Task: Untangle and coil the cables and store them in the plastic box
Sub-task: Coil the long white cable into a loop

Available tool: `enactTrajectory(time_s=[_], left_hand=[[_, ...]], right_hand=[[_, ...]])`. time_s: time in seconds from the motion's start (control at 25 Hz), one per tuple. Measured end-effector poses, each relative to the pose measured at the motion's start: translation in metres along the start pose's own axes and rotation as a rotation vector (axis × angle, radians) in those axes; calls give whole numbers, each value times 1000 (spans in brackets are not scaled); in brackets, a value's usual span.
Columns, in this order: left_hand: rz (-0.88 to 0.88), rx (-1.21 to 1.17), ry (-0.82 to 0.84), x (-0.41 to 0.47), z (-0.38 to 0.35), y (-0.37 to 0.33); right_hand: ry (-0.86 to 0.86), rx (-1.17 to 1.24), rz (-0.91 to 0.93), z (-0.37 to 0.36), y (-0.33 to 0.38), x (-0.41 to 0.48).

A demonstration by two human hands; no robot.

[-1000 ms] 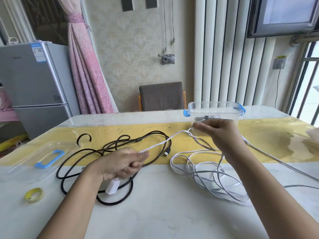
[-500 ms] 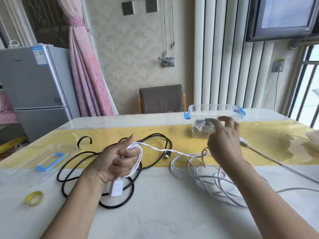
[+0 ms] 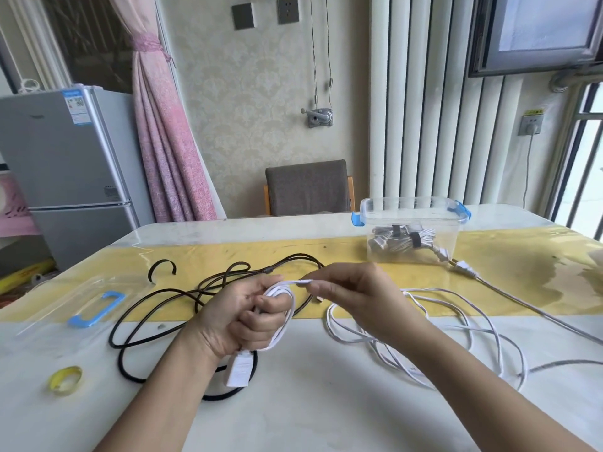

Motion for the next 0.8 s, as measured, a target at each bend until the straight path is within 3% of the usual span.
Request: enactTrajectory(time_s=[0.12,0.24,0.44,0.6,0.8], left_hand=[[-129,-56,56,3,-10,-11],[-279,-103,-15,1,-7,-23],[-551,-337,-203,-9,23,-38],[-705,-317,-319,-14,45,-44],[-887,-120,-694,-35,54,-55]], right_hand=[[-87,-110,23,7,-2,-2],[-80,-342,-3,-10,-10,0],[59,-625,-87,-39,-23,4],[158,-709,-135,-50,-25,4],[213,-765,-241,-49,-33,4]])
Point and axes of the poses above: each hand's wrist, its own x-axis towards the middle knuckle, its own z-axis out of the back of the hand, y = z × x, the point moved 10 cm from there along x, towards the middle knuckle, and after that the axes turned 12 degrees about y, right-handed, at the moved point
